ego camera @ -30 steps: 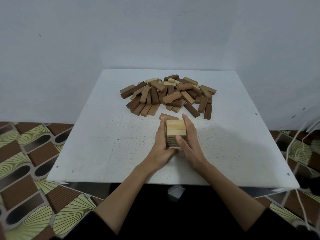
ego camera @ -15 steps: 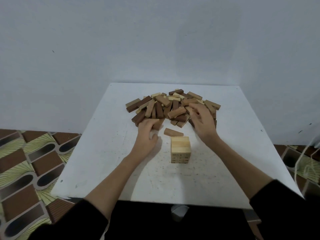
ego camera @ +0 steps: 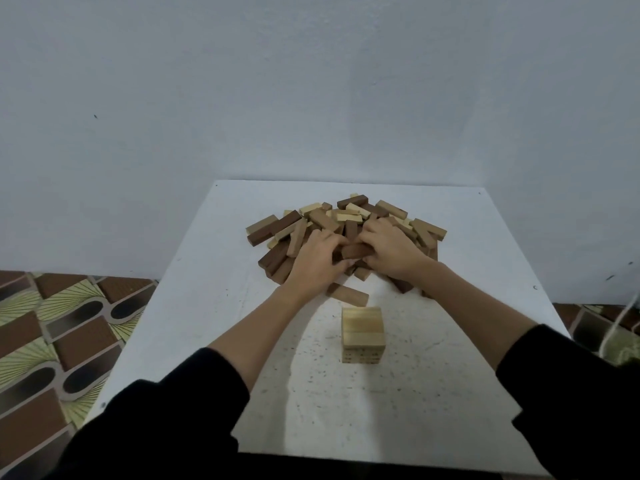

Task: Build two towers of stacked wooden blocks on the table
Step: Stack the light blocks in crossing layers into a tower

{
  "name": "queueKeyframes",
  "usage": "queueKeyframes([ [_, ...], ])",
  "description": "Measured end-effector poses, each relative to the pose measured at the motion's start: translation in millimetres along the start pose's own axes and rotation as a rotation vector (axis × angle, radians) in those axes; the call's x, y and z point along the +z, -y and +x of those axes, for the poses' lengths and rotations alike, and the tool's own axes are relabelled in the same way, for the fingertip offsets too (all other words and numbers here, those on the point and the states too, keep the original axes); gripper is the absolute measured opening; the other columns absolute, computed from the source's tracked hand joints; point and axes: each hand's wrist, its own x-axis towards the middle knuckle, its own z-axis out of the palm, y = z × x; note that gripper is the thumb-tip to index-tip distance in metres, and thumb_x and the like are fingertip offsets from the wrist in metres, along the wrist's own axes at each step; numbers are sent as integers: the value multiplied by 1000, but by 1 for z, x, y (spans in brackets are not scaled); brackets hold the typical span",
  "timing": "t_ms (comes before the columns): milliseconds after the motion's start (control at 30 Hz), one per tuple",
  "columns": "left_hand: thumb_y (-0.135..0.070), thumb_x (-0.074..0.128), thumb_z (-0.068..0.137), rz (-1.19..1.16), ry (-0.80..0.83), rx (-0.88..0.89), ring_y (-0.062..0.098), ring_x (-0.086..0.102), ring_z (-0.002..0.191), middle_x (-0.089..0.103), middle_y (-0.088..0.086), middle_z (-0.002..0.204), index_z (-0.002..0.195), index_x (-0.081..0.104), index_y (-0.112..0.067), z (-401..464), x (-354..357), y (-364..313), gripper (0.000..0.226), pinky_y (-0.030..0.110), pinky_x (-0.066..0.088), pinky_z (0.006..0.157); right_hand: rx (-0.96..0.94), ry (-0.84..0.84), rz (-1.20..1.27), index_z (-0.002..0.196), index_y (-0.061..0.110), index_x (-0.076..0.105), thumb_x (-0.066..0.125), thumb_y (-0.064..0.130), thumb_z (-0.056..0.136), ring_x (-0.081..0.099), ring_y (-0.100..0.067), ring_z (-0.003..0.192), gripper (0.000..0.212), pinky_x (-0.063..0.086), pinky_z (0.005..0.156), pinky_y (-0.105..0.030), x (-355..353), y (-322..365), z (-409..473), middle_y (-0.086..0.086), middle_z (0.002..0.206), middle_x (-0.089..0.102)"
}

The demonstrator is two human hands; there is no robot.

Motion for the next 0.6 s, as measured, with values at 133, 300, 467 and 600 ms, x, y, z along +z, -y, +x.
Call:
queueKeyframes([
  [133,-17,69,84,-7,-27,25,14,43,100,59,1,105,109,65,-9,4,-3,2,27,13,25,84,-35,26,-139,98,8,57,59,18,78,40,-22,100,23,29,81,-28,-7,-4,2,-4,102,49],
  [300,-9,69,82,-128,-88,-28,11,45,99,58,0,101,102,67,-11,-2,-20,20,21,15,31,88,47,22,-99,94,16,53,55,15,81,42,-19,96,13,26,74,-25,-19,-13,-1,4,96,45],
  [467,-5,68,82,-123,27,-35,13,47,92,58,-11,92,100,68,-15,-19,-33,40,20,17,32,77,183,-172,332,68,22,42,51,1,82,50,-30,93,27,37,71,-30,-29,-23,13,-3,82,44],
  [600,-4,70,81,0,55,32,13,37,96,52,-6,101,108,68,-10,-23,-31,42,28,11,23,81,365,-158,555,84,13,36,36,-4,85,54,-28,82,17,41,66,-33,-27,-22,44,-9,89,43],
])
